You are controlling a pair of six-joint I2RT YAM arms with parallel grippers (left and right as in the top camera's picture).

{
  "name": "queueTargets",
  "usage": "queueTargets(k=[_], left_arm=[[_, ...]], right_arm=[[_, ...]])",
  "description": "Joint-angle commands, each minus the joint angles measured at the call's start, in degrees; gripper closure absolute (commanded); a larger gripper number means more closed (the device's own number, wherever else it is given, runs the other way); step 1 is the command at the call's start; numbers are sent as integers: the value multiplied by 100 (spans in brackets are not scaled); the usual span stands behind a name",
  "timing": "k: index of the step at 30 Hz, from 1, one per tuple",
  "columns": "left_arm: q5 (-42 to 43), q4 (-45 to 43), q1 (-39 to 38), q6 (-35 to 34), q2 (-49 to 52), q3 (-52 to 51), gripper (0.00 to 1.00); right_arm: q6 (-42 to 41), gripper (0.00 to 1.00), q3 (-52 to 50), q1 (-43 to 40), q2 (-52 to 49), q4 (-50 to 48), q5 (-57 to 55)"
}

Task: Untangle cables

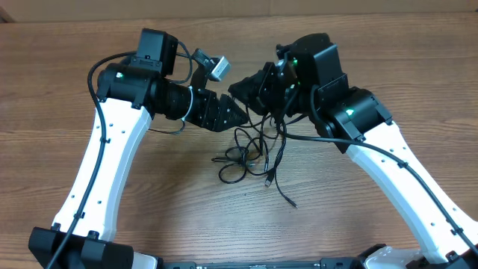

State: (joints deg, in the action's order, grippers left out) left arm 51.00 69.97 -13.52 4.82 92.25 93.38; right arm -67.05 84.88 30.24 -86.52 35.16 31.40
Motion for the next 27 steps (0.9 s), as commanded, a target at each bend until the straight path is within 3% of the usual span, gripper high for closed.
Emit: queueTargets(k=[1, 5, 6, 9, 13, 14, 15, 18, 19, 21, 27], left_arm=[[116, -22, -44, -103, -63, 96, 50], [114, -20, -44, -105, -63, 96, 80], [114, -20, -44, -103, -63, 96, 96], [111, -15, -33, -330, -83, 144, 96], [96, 24, -39, -612, -181, 629, 96], [96, 15, -39, -765, -221, 896, 96], [96, -39, -39, -964, -258, 1165, 96], [105, -365, -39, -1528, -286, 1639, 96], [114, -748, -39, -1996, -293, 1882, 96], [144, -1827, -39, -3101, -293, 2361, 96], [516, -5121, -39, -5692, -293, 3300, 96]], right_arm=[[-68, 96, 68, 63, 57, -37, 323], [-66, 96, 68, 83, 57, -37, 302], [-33, 96, 68, 55, 57, -33, 201], [487, 95, 68, -249, 57, 0, 22], [909, 89, 68, -1154, 57, 837, 20], [1040, 82, 68, -1502, 57, 1272, 20], [1423, 66, 68, -1770, 57, 1550, 22], [2409, 48, 68, -2109, 57, 2031, 22], [2811, 38, 68, -2168, 57, 2291, 22], [3418, 29, 68, -2111, 57, 2658, 22], [3567, 18, 66, -1652, 57, 2750, -444]])
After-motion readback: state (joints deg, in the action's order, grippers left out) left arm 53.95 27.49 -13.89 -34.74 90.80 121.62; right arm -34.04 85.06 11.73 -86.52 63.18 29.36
